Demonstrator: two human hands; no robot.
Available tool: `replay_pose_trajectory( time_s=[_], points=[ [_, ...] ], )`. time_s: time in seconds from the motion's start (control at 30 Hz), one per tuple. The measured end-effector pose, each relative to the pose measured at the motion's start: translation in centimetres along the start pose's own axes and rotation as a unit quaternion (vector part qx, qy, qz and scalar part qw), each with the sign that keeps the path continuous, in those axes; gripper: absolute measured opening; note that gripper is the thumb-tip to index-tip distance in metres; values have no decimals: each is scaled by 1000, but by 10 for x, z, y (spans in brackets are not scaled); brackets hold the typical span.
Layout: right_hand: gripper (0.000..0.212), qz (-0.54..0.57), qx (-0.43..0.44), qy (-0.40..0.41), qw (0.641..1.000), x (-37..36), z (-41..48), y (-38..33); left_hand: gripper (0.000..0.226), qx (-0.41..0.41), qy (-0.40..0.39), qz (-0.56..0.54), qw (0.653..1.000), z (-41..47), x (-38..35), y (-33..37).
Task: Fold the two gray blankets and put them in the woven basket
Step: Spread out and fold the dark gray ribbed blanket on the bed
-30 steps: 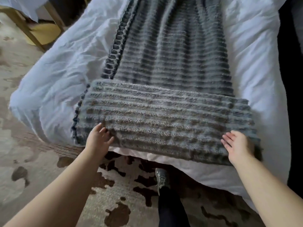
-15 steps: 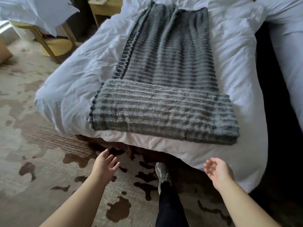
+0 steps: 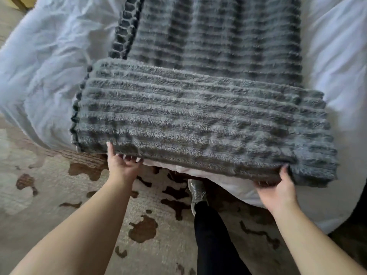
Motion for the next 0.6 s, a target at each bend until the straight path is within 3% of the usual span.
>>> replay_pose_trajectory(
  time_s=[0.17,0.37,0.5,0.6],
  points=[
    [37,55,-33,8,998,-9,5,-1,86,25,36,-9,999,3,-29,11],
    [55,55,-54,46,996,-23,-16,-20,70,32,111,6,993,-19,-31,32],
    [40,2,-59,118,991,-37,-48,-33,38,40,51,30,997,-48,-41,50],
    [31,-37,-7,149,988,-60,-80,-50,28,34,-3,64,997,-72,-62,71]
  ],
)
Point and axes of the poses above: each hand's wrist, its own z-axis towards the middle knuckle, its own x-axis out of the back of the hand, y = z × x, the point moved 6 cm from there along z, towards the middle knuckle, and after that the axes turned 3 degrees about z, right-handed, at the moved point
